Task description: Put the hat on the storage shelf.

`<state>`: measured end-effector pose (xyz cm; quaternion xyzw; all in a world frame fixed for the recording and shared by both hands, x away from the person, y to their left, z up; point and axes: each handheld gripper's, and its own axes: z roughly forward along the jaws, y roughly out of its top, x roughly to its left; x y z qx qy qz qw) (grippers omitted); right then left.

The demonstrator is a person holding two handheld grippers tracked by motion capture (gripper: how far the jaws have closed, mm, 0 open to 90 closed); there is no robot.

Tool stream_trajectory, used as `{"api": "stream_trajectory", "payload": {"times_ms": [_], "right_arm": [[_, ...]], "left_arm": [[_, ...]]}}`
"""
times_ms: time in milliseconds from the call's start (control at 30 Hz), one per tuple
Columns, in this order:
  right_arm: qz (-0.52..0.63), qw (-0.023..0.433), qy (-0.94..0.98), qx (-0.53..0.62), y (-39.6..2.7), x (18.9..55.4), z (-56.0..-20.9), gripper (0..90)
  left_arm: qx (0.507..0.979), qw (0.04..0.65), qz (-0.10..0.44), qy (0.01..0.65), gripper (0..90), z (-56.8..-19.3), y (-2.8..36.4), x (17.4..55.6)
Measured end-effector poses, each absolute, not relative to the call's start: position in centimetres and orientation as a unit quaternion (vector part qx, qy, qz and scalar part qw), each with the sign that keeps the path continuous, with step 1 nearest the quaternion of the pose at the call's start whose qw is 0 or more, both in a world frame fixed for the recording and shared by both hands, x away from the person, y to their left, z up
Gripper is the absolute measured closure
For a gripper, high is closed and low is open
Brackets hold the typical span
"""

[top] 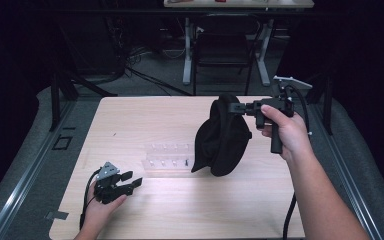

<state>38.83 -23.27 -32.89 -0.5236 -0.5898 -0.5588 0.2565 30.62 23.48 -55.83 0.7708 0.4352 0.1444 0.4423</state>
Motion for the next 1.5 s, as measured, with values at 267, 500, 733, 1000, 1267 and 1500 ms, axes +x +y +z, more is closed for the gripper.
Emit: {"api": "stream_trajectory", "payload": {"times_ms": [267, 500, 733, 1000, 1267, 1500], "right_arm": [[-0.561, 0.257, -0.592, -0.518, -22.7, 39.7, -32.4, 89.3], [-0.559, 0.254, -0.594, -0.520, -22.2, 40.4, -32.5, 89.3], [-0.552, 0.260, -0.599, -0.518, -21.5, 41.0, -32.9, 89.2], [-0.553, 0.261, -0.598, -0.518, -20.9, 41.5, -33.1, 89.3], [-0.548, 0.257, -0.600, -0.523, -20.6, 41.9, -33.4, 89.2], [-0.546, 0.254, -0.599, -0.528, -20.4, 42.1, -33.6, 89.2]], "left_arm": [[0.772, 0.442, 0.143, 0.434, 48.6, -55.8, 23.4, 30.7], [0.771, 0.444, 0.143, 0.433, 48.6, -55.8, 23.4, 30.7], [0.771, 0.445, 0.142, 0.433, 48.6, -55.8, 23.3, 30.7], [0.770, 0.447, 0.142, 0.433, 48.6, -55.8, 23.3, 30.7], [0.771, 0.446, 0.143, 0.433, 48.6, -55.8, 23.3, 30.7], [0.774, 0.450, 0.145, 0.422, 48.7, -55.4, 22.6, 30.6]]}}
